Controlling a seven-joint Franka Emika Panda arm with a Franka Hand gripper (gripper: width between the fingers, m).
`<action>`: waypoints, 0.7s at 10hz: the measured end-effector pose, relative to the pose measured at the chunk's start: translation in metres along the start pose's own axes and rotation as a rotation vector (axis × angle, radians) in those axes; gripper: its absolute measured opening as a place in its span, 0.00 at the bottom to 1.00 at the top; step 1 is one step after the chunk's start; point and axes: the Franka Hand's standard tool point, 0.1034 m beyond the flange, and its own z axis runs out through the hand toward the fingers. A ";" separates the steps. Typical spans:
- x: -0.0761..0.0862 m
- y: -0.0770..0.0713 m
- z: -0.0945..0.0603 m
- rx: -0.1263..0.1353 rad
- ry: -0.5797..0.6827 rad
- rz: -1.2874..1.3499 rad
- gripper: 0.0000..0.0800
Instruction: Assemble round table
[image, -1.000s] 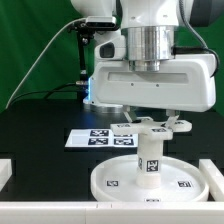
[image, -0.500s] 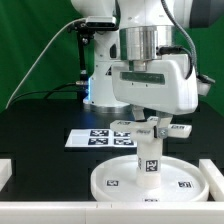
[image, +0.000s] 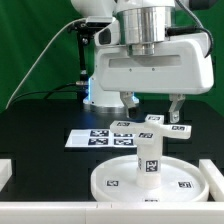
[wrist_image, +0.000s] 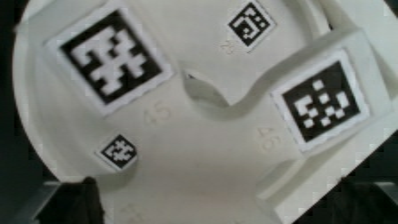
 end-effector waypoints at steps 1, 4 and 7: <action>0.000 0.001 0.000 -0.005 -0.015 -0.197 0.81; -0.009 -0.003 -0.003 -0.011 0.005 -0.428 0.81; -0.003 -0.004 -0.005 -0.045 0.003 -0.832 0.81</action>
Offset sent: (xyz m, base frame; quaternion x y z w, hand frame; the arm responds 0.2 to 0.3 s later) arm 0.0000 0.0000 0.0000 0.0000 0.0000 -0.1296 0.9916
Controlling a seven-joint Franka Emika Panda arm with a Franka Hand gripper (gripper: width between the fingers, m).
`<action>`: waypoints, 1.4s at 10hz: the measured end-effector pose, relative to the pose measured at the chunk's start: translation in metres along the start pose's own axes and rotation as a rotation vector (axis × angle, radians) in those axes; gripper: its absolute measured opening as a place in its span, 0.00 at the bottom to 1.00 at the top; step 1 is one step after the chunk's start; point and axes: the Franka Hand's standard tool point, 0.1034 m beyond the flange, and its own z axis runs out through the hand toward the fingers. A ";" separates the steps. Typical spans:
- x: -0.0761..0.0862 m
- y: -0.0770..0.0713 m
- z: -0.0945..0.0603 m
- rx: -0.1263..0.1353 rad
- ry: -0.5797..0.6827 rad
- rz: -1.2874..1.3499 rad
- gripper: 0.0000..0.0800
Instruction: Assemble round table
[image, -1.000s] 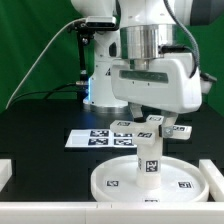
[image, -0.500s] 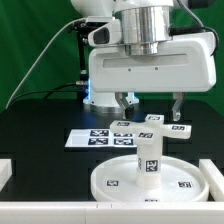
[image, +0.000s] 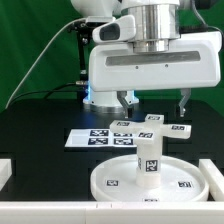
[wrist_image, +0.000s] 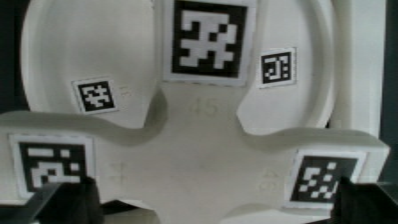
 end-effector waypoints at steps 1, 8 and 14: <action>0.003 0.000 0.001 -0.006 -0.009 -0.183 0.81; -0.006 0.002 0.019 -0.020 -0.032 -0.288 0.81; -0.007 0.003 0.023 -0.029 -0.026 -0.074 0.55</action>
Offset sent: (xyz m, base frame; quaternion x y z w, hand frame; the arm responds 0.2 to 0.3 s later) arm 0.0000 0.0000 0.0000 0.0000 0.0000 -0.1296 0.9916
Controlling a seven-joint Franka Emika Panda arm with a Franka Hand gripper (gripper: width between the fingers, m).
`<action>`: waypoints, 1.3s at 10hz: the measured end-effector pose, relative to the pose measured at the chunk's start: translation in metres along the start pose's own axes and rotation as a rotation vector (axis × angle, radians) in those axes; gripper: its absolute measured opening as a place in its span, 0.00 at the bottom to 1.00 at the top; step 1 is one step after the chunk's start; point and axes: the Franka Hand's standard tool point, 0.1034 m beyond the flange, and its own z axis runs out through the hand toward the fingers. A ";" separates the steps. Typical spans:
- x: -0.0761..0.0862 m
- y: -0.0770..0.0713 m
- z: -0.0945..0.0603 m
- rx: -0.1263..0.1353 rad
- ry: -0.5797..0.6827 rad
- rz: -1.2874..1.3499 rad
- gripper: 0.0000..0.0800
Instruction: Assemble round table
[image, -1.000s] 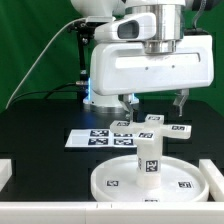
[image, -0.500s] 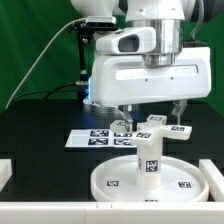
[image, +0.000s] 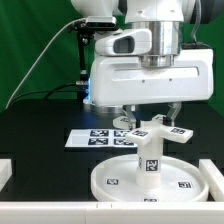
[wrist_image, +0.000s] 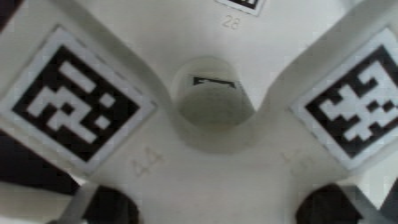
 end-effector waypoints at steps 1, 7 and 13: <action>0.000 0.000 0.000 0.000 0.000 0.059 0.55; 0.001 0.002 0.000 0.011 0.062 0.947 0.55; 0.000 0.002 0.001 0.059 0.042 1.399 0.55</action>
Offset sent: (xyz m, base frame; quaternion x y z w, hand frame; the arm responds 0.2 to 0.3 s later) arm -0.0065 -0.0116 -0.0027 -0.0539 0.0417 0.3186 0.9454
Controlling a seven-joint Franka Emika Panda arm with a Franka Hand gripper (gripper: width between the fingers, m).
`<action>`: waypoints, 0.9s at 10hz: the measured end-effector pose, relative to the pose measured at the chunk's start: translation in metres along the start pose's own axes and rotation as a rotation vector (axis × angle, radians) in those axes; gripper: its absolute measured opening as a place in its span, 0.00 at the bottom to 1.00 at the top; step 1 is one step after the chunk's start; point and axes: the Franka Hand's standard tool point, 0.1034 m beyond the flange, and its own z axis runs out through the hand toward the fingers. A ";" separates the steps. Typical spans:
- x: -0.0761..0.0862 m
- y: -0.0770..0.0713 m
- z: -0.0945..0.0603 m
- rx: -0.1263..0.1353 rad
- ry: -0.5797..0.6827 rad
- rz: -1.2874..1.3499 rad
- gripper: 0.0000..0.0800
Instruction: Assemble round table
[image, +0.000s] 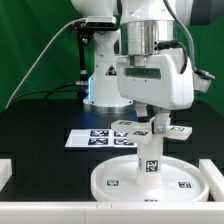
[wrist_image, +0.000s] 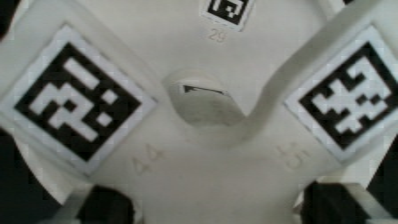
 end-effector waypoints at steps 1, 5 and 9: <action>-0.002 -0.001 -0.003 -0.006 -0.008 -0.067 0.73; -0.001 -0.008 -0.024 0.010 -0.039 -0.585 0.81; -0.017 -0.009 -0.023 -0.001 -0.075 -0.995 0.81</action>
Offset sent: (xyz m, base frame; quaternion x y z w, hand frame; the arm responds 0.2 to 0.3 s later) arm -0.0021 0.0020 0.0252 0.0335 0.0053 -0.2524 0.9670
